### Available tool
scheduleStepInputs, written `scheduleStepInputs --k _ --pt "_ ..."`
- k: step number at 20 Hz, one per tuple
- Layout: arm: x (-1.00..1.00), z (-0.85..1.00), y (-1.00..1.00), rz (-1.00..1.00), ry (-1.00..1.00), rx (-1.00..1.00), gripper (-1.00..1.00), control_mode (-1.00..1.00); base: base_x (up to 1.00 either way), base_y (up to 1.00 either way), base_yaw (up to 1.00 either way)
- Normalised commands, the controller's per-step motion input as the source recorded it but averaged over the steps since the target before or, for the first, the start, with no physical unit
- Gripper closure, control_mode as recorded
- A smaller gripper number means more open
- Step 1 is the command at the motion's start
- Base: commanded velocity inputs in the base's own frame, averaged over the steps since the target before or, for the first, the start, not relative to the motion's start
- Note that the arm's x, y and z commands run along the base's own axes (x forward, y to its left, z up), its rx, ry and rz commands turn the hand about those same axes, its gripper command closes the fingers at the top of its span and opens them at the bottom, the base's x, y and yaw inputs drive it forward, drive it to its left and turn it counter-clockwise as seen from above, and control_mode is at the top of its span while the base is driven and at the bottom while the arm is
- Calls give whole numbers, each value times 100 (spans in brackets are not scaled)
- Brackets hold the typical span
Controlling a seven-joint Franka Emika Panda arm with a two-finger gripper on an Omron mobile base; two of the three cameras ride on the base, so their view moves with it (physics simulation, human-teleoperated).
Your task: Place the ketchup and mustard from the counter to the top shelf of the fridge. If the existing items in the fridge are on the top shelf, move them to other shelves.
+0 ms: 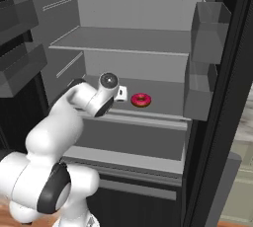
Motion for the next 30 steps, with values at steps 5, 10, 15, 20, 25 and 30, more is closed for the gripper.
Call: scheduleStepInputs --k 5,10,15,20,25,30 --pt "32 -16 7 0 -5 0 100 -100 0 0 0" --pt "45 -2 0 0 -6 -2 100 -100 0 0 0" --pt "51 -10 0 0 -4 -2 100 -100 0 0 0" --pt "66 -12 0 0 -4 -2 -100 -100 0 0 0" --pt "28 -2 0 0 0 0 -100 -100 0 0 0" --pt "-9 3 0 0 -5 0 -100 -100 0 0 0"
